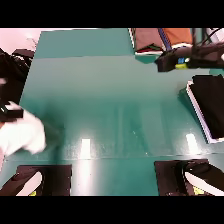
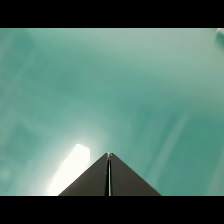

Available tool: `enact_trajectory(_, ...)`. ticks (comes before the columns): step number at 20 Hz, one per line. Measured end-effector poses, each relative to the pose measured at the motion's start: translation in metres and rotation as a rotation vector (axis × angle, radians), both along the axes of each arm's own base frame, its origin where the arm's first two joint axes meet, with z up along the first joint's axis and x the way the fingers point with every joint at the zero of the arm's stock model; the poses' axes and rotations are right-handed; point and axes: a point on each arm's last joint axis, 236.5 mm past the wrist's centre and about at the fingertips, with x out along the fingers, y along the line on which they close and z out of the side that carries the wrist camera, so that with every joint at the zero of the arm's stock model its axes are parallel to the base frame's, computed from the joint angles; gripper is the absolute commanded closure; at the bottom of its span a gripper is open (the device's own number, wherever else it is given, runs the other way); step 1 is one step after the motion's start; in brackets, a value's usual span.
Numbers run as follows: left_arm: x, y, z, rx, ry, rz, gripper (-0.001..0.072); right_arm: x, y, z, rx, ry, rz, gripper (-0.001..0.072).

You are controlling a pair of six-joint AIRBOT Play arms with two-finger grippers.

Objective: Fold the shirts.

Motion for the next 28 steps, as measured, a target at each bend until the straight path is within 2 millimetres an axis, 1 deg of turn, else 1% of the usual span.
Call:
enact_trajectory(1, 0.014, -0.017, 0.036, -0.008, -0.104, -0.048, 0.0682, 0.0, 0.0, 0.018, 0.012, -0.041, -0.002, 0.069)
enact_trajectory(2, 0.023, -0.034, 0.07, -0.018, -0.193, -0.099, 0.0683, 0.0, -0.001, 0.035, 0.022, -0.081, -0.003, 0.069)
enact_trajectory(4, 0.033, -0.076, 0.131, -0.056, -0.36, -0.222, 0.0684, -0.001, -0.004, 0.069, 0.045, -0.156, -0.01, 0.069)
enact_trajectory(5, 0.034, -0.097, 0.156, -0.081, -0.432, -0.287, 0.0684, -0.002, -0.007, 0.085, 0.054, -0.191, -0.018, 0.069)
enact_trajectory(7, 0.033, -0.144, 0.197, -0.14, -0.557, -0.428, 0.0683, -0.003, -0.017, 0.112, 0.069, -0.252, -0.042, 0.069)
enact_trajectory(8, 0.032, -0.164, 0.208, -0.166, -0.592, -0.486, 0.0684, -0.003, -0.024, 0.124, 0.074, -0.278, -0.057, 0.069)
enact_trajectory(9, 0.033, -0.185, 0.214, -0.191, -0.611, -0.547, 0.0683, -0.003, -0.031, 0.134, 0.077, -0.301, -0.074, 0.069)
enact_trajectory(10, 0.035, -0.205, 0.214, -0.21, -0.613, -0.598, 0.0682, -0.003, -0.038, 0.142, 0.081, -0.321, -0.09, 0.069)
enact_trajectory(12, 0.042, -0.248, 0.2, -0.236, -0.57, -0.702, 0.068, -0.004, -0.048, 0.151, 0.08, -0.337, -0.114, 0.069)
enact_trajectory(14, 0.049, -0.297, 0.171, -0.259, -0.491, -0.813, 0.0679, -0.005, -0.055, 0.152, 0.076, -0.331, -0.128, 0.069)
enact_trajectory(16, 0.052, -0.347, 0.132, -0.297, -0.393, -0.923, 0.0678, -0.005, -0.058, 0.147, 0.069, -0.312, -0.136, 0.069)
enact_trajectory(17, 0.051, -0.372, 0.111, -0.329, -0.341, -0.972, 0.0655, -0.004, -0.059, 0.142, 0.065, -0.298, -0.137, 0.069)
enact_trajectory(18, 0.05, -0.392, 0.093, -0.362, -0.299, -1.008, 0.0358, -0.003, -0.059, 0.135, 0.06, -0.28, -0.138, 0.0688)
enact_trajectory(19, 0.049, -0.411, 0.078, -0.394, -0.266, -1.035, 0.0129, -0.002, -0.06, 0.129, 0.055, -0.262, -0.138, 0.0665)
enact_trajectory(20, 0.049, -0.423, 0.067, -0.418, -0.246, -1.048, 0.0131, -0.001, -0.06, 0.122, 0.052, -0.244, -0.14, 0.047)
enact_trajectory(21, 0.052, -0.429, 0.055, -0.428, -0.225, -1.051, 0.0131, 0.0, -0.06, 0.114, 0.047, -0.226, -0.14, 0.0367)
enact_trajectory(22, 0.059, -0.429, 0.049, -0.43, -0.217, -1.041, 0.0131, 0.002, -0.06, 0.105, 0.041, -0.204, -0.14, 0.0368)
enact_trajectory(23, 0.068, -0.423, 0.045, -0.435, -0.214, -1.018, 0.0137, 0.003, -0.061, 0.096, 0.035, -0.182, -0.142, 0.0367)
enact_trajectory(24, 0.078, -0.414, 0.042, -0.438, -0.209, -0.985, 0.0158, 0.004, -0.062, 0.083, 0.025, -0.15, -0.146, 0.0368)
enact_trajectory(25, 0.09, -0.398, 0.039, -0.435, -0.2, -0.938, 0.0158, 0.004, -0.066, 0.064, 0.012, -0.097, -0.152, 0.0368)
enact_trajectory(26, 0.104, -0.378, 0.037, -0.433, -0.193, -0.878, 0.0158, 0.004, -0.071, 0.043, -0.003, -0.037, -0.162, 0.0368)
enact_trajectory(27, 0.114, -0.358, 0.035, -0.434, -0.18, -0.823, 0.0157, 0.003, -0.08, 0.018, -0.021, 0.031, -0.179, 0.0368)
enact_trajectory(28, 0.124, -0.336, 0.032, -0.434, -0.167, -0.764, 0.0158, -0.001, -0.09, -0.011, -0.038, 0.115, -0.201, 0.0368)
